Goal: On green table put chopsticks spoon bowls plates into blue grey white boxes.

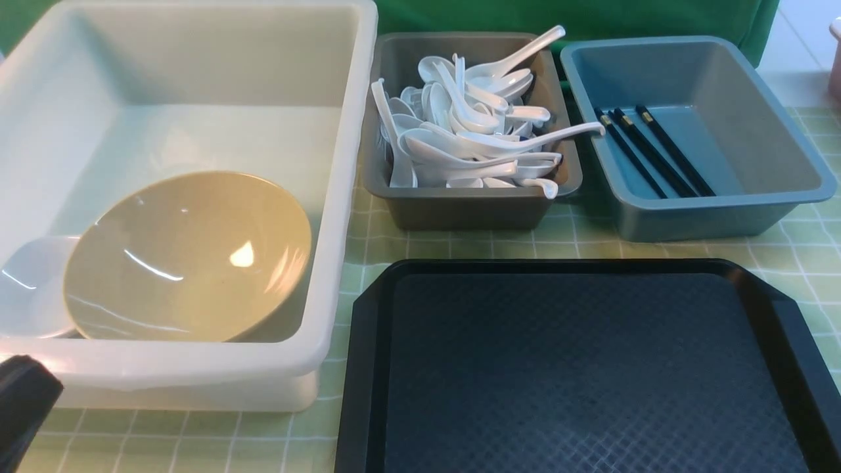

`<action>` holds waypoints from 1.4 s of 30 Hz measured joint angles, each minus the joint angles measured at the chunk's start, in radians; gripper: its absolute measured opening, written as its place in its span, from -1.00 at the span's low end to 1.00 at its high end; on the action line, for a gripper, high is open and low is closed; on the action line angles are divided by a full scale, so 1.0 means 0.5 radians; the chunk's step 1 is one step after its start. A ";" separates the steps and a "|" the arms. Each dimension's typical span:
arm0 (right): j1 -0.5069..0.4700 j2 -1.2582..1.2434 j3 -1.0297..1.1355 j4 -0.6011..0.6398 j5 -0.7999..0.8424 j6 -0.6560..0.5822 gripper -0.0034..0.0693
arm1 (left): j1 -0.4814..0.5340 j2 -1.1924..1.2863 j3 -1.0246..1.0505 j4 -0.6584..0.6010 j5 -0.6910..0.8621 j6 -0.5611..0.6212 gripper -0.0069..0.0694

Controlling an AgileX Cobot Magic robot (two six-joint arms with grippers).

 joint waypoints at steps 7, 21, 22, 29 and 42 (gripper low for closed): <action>0.000 0.000 0.000 0.000 0.000 0.000 -0.58 | 0.000 0.000 0.215 0.040 -0.044 0.015 -0.82; 0.000 0.000 0.000 0.000 0.000 0.002 -0.54 | 0.004 -0.004 0.763 0.889 -0.407 -0.401 -0.82; 0.000 0.000 0.000 0.000 0.000 0.002 -0.54 | 0.004 -0.004 0.763 0.898 -0.396 -0.410 -0.82; 0.000 0.000 0.000 0.000 0.000 0.002 -0.52 | 0.019 -0.004 0.758 0.926 -0.362 -0.434 -0.82; 0.000 0.000 0.000 0.000 0.000 0.000 -0.49 | 0.103 -0.004 0.756 0.929 -0.362 -0.434 -0.82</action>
